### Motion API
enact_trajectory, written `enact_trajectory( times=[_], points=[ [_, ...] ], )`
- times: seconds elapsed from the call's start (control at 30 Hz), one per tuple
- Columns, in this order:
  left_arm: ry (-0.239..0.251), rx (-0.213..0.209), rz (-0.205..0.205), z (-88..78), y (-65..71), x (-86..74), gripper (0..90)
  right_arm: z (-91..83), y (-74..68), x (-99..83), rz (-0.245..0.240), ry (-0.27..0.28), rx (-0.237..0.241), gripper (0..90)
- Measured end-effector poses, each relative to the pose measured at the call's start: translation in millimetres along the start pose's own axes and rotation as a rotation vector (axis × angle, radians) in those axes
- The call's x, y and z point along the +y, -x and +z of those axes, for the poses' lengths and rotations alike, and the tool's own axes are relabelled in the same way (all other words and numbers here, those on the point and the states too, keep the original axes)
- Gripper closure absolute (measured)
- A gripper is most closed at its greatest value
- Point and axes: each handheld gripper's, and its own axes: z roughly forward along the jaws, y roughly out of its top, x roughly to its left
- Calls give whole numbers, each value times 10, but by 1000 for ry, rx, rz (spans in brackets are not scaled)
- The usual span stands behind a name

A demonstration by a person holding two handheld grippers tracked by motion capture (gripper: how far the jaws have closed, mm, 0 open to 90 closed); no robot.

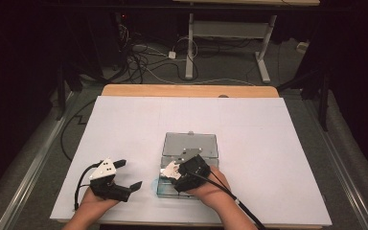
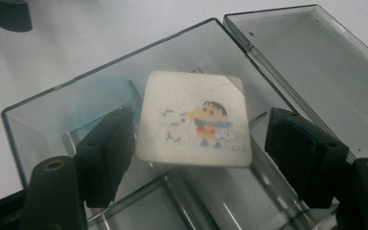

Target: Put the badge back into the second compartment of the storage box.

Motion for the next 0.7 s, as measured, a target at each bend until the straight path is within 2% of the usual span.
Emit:
enact_trajectory(
  times=[0.23, 0.33, 0.37, 0.43, 0.5, 0.6, 0.7],
  points=[
    [1, 2, 0, 1, 1, 0, 0, -129, -29, -50, 4, 11, -8, 340],
    [-2, 3, -3, 2, -3, 1, 0, -176, -65, -60, -4, 38, 18, 446],
    [-2, 3, -4, 4, -3, 2, 0, -181, -85, -60, -7, 46, 37, 516],
    [-9, 4, -2, 9, -2, 5, 0, -172, -130, -51, -20, 48, 83, 599],
    [-13, 5, 0, 10, 0, 6, 0, -142, -182, -45, -48, 52, 94, 727],
    [-7, 4, 0, 7, 1, 4, 0, -66, -256, -22, -97, 12, 98, 900],
    [-7, 2, 0, 7, 0, 4, 0, -12, -291, 5, -134, -29, 100, 900]
  ],
)
